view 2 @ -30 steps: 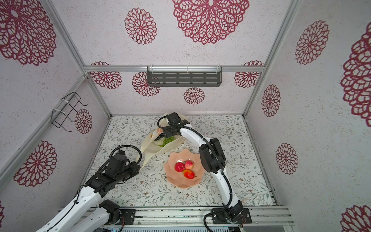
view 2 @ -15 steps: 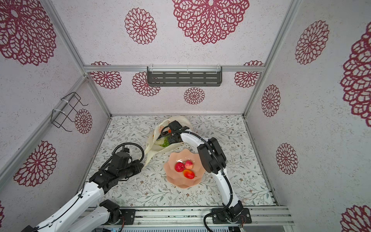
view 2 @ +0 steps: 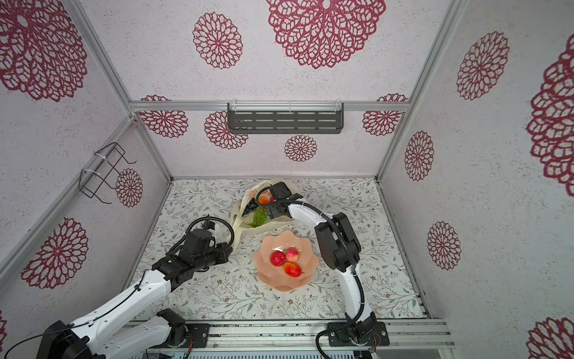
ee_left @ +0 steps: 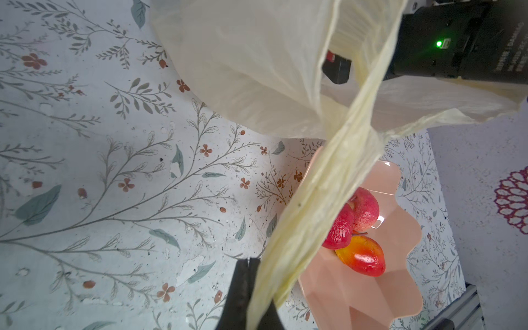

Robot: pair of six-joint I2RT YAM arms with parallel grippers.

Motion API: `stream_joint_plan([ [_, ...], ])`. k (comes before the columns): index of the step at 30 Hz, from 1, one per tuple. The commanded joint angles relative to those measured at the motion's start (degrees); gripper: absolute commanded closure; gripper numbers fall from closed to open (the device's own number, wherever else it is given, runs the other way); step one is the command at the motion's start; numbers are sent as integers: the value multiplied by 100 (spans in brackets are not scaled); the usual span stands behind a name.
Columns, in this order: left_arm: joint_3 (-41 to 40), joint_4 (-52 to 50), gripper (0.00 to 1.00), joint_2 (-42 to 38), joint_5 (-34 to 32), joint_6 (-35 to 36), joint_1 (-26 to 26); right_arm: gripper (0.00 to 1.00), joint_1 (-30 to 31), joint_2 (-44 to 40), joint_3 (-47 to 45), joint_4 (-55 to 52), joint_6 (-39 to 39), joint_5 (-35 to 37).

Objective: Take fruits out of the plastic bag
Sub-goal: Take out the fake fruit from the plastic bag.

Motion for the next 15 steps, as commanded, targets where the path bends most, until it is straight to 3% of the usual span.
stream_joint_plan([
  [1,-253,557,100,35,-96,221,-259,8,-47,-325,-95,546,246,276],
  [10,-710,673,100,-118,-441,168,-455,10,-38,-732,-1533,1101,708,-88],
  [15,-846,594,100,-286,-879,267,-449,10,-37,-754,-1526,1051,681,-184],
])
